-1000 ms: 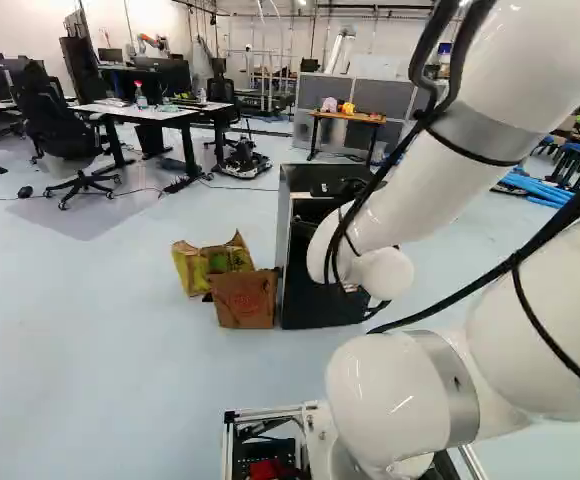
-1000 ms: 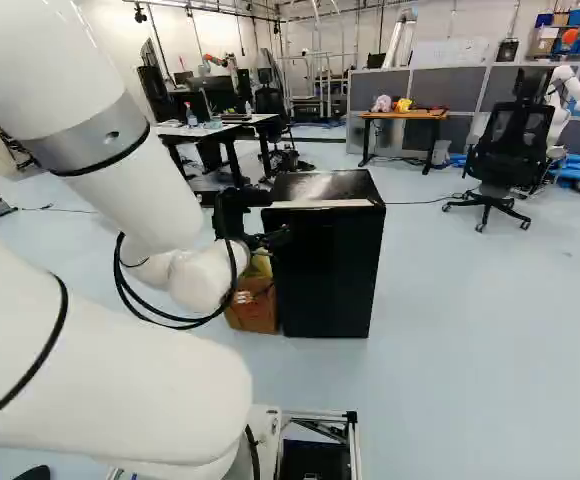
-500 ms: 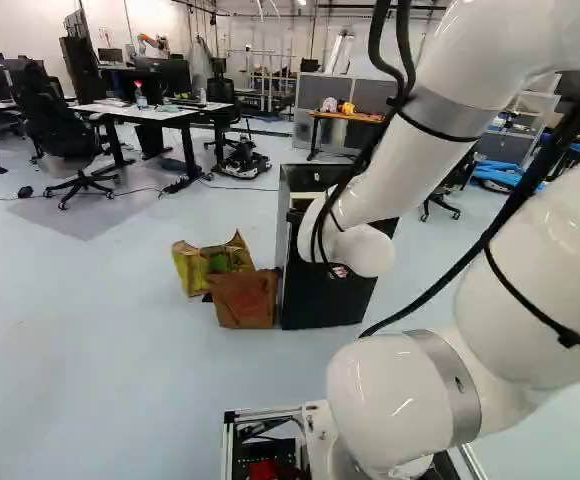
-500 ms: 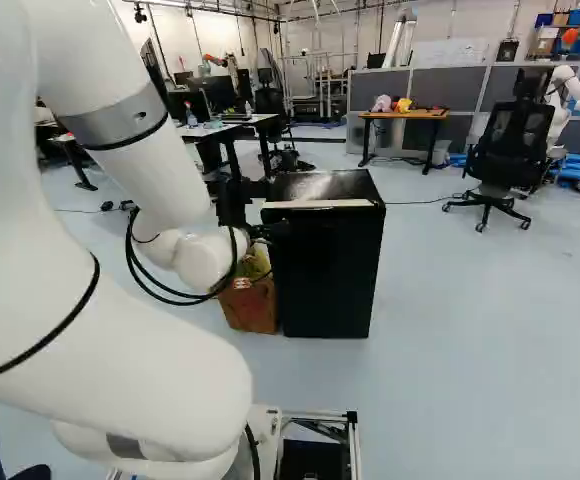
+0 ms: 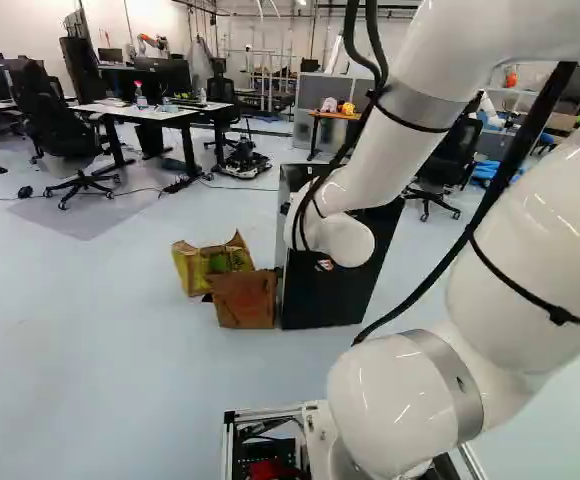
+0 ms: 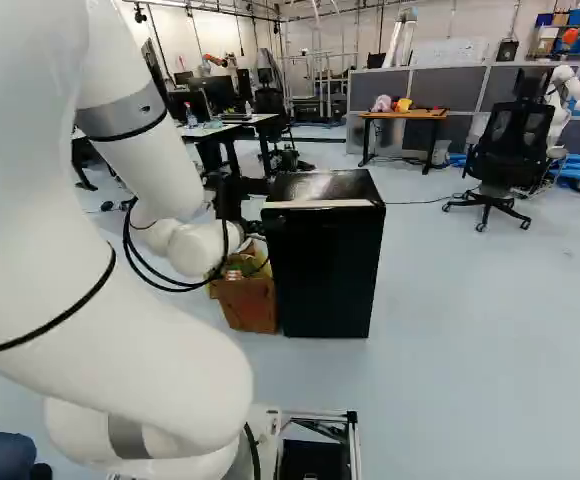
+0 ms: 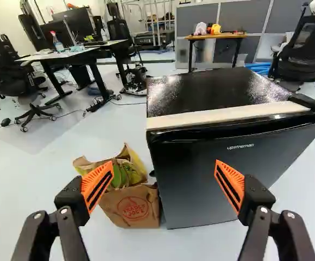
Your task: Grab a drink from the fridge
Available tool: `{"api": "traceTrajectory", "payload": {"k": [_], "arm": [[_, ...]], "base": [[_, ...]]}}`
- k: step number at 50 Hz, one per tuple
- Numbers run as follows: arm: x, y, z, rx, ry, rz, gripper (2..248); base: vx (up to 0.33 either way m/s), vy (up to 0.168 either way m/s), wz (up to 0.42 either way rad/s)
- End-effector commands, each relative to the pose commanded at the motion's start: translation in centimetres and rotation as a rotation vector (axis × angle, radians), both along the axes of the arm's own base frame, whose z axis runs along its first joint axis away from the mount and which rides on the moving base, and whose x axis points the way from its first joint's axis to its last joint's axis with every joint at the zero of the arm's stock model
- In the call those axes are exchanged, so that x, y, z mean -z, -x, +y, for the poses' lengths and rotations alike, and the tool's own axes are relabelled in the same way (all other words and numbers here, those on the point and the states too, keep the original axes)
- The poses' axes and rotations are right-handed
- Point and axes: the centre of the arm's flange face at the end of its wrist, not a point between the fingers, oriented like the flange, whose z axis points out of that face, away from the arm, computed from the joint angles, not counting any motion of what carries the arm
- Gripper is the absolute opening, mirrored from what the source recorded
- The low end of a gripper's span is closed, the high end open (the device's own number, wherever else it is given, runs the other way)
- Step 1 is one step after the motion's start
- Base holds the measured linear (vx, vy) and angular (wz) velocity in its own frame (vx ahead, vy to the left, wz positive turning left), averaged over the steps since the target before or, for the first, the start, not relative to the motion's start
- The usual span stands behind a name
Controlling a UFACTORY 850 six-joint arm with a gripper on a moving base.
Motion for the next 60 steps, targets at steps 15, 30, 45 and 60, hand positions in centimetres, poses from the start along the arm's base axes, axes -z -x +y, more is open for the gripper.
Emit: {"api": "traceTrajectory", "payload": {"k": [15, 30, 45, 60], "arm": [[-0.4, -0.3, 1.4, 0.015, -0.019, -0.046, 247], [0.3, -0.6, 2.9, 0.031, -0.027, -0.063, 247], [1.4, -1.2, 4.3, 0.062, -0.031, -0.061, 247], [2.6, -2.1, 5.7, 0.115, -0.033, -0.060, 247]], "base": [[0.000, 0.000, 0.000], [0.000, 0.000, 0.000], [0.000, 0.000, 0.000], [0.000, 0.000, 0.000]]}}
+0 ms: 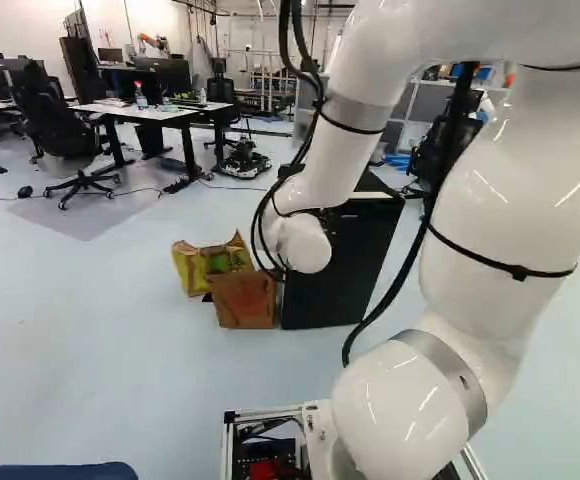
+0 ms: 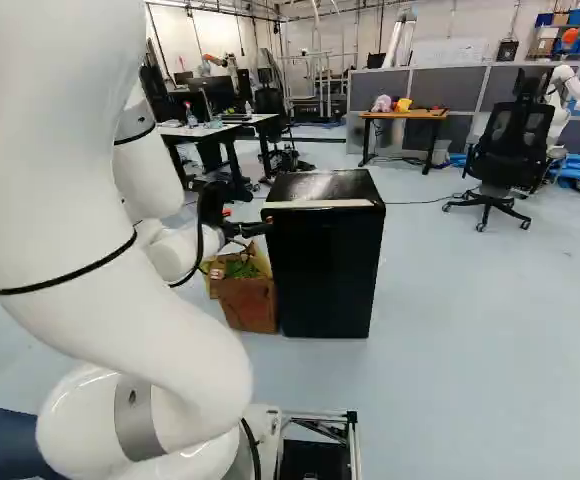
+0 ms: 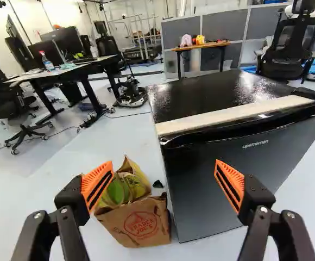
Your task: Grab a drink from the fridge
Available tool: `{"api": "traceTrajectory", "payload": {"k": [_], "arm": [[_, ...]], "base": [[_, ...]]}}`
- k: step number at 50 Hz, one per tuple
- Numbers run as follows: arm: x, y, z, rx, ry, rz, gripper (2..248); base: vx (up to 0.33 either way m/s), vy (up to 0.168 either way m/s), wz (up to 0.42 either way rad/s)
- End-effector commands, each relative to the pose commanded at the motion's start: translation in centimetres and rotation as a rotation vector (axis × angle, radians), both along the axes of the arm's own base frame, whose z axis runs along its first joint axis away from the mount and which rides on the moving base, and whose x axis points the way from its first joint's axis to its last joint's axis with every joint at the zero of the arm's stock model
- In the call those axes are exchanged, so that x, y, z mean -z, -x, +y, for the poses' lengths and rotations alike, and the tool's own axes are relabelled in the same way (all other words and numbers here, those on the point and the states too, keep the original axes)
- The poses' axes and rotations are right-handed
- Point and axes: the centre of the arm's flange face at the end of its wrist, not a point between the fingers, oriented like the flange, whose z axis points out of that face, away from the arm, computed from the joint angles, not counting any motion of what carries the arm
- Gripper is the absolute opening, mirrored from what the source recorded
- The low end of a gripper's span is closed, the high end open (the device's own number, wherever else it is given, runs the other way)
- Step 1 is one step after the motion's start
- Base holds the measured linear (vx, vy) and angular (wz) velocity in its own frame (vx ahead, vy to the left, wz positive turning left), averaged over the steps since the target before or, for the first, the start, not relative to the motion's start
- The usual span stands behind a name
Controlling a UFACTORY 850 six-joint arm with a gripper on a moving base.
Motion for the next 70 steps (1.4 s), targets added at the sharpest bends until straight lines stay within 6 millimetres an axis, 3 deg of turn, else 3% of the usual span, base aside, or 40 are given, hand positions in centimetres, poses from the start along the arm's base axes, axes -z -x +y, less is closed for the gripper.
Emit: {"api": "traceTrajectory", "payload": {"k": [70], "arm": [[7.3, -5.4, 6.7, 0.332, 0.053, -0.043, 247]], "base": [[0.000, 0.000, 0.000]]}}
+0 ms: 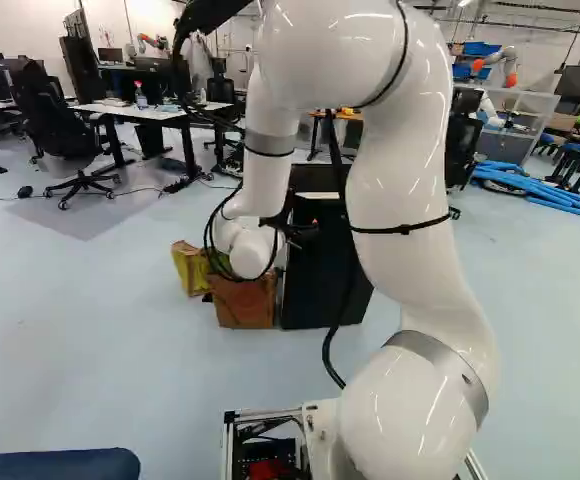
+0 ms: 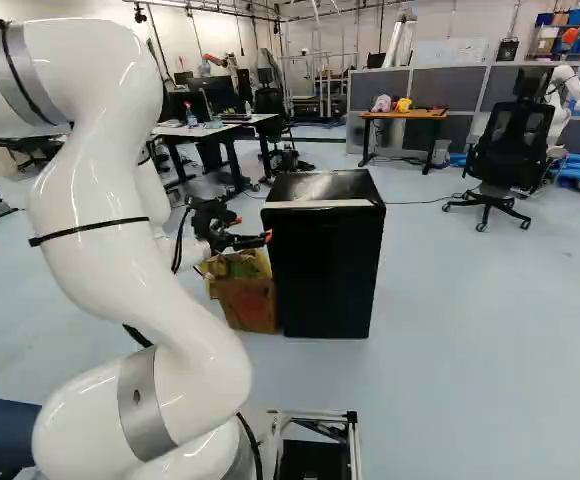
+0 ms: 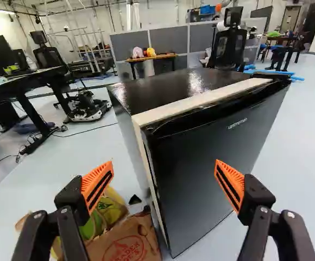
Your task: Grab a drink from the fridge
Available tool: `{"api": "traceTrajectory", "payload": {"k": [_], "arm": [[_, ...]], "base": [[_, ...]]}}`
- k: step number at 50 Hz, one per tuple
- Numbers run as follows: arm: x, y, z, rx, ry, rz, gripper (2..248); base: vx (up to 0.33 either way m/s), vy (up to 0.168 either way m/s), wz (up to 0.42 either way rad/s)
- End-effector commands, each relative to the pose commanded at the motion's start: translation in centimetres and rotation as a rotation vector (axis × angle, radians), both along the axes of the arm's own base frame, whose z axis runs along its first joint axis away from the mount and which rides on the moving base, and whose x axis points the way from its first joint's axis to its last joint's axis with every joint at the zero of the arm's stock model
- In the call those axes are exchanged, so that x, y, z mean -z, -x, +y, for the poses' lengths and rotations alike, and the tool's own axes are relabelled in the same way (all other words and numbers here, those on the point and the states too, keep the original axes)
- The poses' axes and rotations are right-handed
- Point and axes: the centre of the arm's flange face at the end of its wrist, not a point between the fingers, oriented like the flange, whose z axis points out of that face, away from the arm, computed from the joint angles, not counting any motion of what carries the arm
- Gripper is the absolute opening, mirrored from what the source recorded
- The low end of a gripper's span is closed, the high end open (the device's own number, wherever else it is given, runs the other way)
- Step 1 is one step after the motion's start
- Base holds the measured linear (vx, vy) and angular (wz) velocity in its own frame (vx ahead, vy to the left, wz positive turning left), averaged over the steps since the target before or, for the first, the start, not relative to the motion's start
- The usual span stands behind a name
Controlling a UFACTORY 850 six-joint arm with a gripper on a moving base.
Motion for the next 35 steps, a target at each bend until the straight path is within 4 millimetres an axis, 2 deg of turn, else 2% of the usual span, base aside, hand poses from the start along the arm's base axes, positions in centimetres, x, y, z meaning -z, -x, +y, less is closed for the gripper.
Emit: {"api": "traceTrajectory", "payload": {"k": [35], "arm": [[4.0, -3.1, 2.5, 0.182, 0.047, -0.054, 247]], "base": [[0.000, 0.000, 0.000]]}}
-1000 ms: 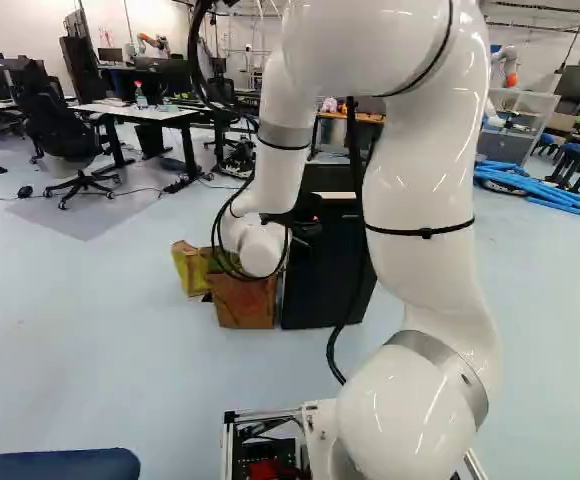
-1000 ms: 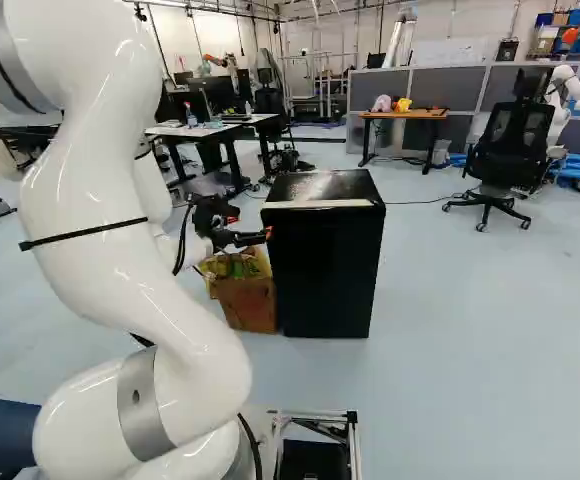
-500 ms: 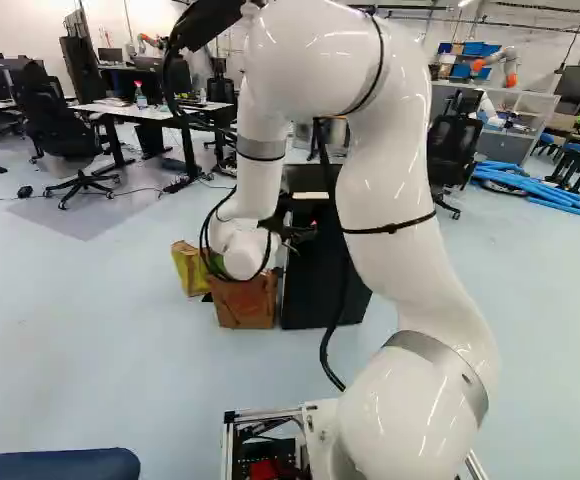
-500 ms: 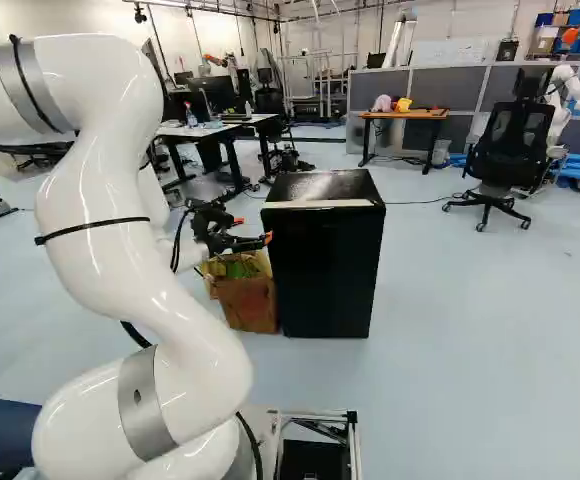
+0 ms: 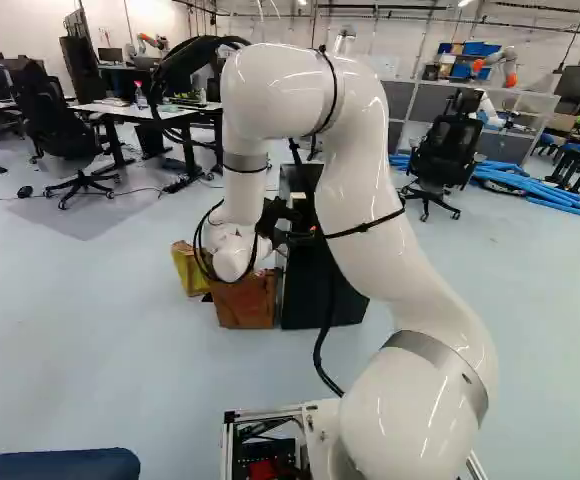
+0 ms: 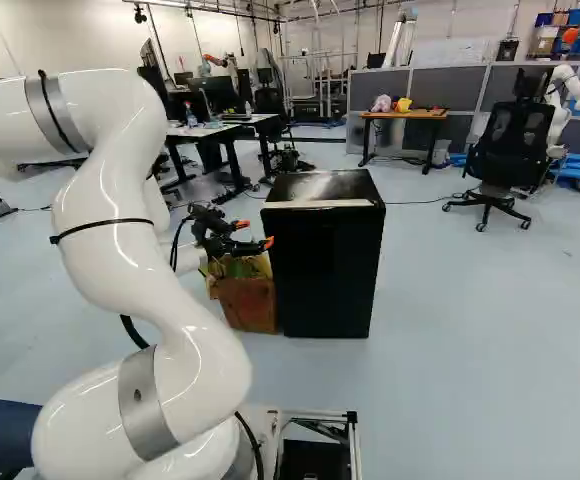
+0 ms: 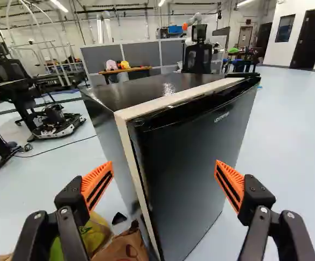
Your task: Grab a drink from the fridge
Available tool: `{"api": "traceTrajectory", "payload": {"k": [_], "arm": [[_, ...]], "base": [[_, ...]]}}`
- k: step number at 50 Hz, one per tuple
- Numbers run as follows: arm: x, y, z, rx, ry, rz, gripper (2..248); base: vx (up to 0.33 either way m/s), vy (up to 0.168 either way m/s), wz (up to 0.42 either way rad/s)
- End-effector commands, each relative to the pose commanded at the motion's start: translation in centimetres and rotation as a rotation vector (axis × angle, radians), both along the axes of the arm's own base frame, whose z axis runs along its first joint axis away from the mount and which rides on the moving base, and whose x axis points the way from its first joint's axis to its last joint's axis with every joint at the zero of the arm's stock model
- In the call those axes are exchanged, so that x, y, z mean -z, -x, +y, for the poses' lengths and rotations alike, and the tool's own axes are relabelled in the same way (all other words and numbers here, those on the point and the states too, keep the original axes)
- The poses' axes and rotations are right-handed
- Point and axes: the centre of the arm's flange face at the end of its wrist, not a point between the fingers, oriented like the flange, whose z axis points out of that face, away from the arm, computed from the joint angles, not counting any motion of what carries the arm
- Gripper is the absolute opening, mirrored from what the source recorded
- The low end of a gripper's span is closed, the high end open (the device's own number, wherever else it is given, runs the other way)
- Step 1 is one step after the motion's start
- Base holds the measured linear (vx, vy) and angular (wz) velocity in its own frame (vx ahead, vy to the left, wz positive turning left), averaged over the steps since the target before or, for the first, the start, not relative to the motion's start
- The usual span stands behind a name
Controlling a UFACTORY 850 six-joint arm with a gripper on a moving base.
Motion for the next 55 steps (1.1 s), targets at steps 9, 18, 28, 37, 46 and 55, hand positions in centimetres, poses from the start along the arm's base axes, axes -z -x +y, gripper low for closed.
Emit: {"api": "traceTrajectory", "payload": {"k": [9, 18, 28, 37, 46, 55], "arm": [[0.0, -0.9, 0.1, 0.028, -0.002, -0.018, 247], [0.0, -1.8, 0.2, 0.044, -0.007, -0.033, 247], [0.1, -2.9, 0.3, 0.060, -0.012, -0.050, 247], [0.1, -3.5, 0.3, 0.072, -0.014, -0.061, 247], [0.0, -3.6, 0.1, 0.082, -0.009, -0.069, 247], [-0.1, -3.7, -0.1, 0.093, 0.001, -0.079, 247]], "base": [[0.000, 0.000, 0.000], [0.000, 0.000, 0.000], [0.000, 0.000, 0.000], [0.000, 0.000, 0.000], [0.000, 0.000, 0.000], [0.000, 0.000, 0.000]]}}
